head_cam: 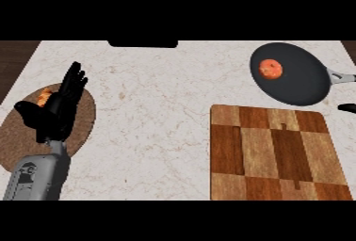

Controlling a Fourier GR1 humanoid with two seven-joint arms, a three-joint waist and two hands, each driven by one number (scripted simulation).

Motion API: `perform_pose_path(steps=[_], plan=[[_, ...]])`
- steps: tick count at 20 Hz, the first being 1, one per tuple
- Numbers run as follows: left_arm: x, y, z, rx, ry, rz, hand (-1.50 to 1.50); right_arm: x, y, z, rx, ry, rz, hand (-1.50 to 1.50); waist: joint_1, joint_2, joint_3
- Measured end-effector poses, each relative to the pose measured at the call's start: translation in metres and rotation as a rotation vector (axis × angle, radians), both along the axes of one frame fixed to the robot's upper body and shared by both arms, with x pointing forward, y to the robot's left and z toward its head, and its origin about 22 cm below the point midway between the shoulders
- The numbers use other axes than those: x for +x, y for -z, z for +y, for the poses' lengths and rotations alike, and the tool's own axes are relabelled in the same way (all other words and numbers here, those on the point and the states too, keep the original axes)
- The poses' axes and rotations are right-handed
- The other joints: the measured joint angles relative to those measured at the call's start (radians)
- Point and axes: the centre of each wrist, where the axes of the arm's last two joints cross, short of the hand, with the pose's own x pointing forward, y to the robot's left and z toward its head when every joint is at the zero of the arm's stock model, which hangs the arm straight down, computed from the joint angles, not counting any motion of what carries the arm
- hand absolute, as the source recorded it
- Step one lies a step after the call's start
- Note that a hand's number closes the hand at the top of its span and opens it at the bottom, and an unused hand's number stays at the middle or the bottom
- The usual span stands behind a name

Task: Pick the squash from the cutting board and place it in the pan

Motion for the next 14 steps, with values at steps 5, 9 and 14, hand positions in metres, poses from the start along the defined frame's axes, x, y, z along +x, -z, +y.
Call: perform_pose_path(steps=[5,9,14], plan=[[-0.009,0.004,0.006,-0.002,-0.018,0.008,0.00,-0.029,-0.009,-0.035,0.000,0.018,0.013,-1.50,-0.015,-0.008,-0.002],[-0.010,0.004,0.005,-0.002,-0.024,0.011,0.00,-0.053,-0.007,-0.054,-0.012,0.042,0.038,-1.50,-0.025,-0.011,-0.002],[-0.005,0.000,0.008,0.003,-0.032,0.013,0.00,-0.066,-0.003,-0.061,-0.051,0.040,0.067,-1.50,-0.032,-0.014,-0.003]])
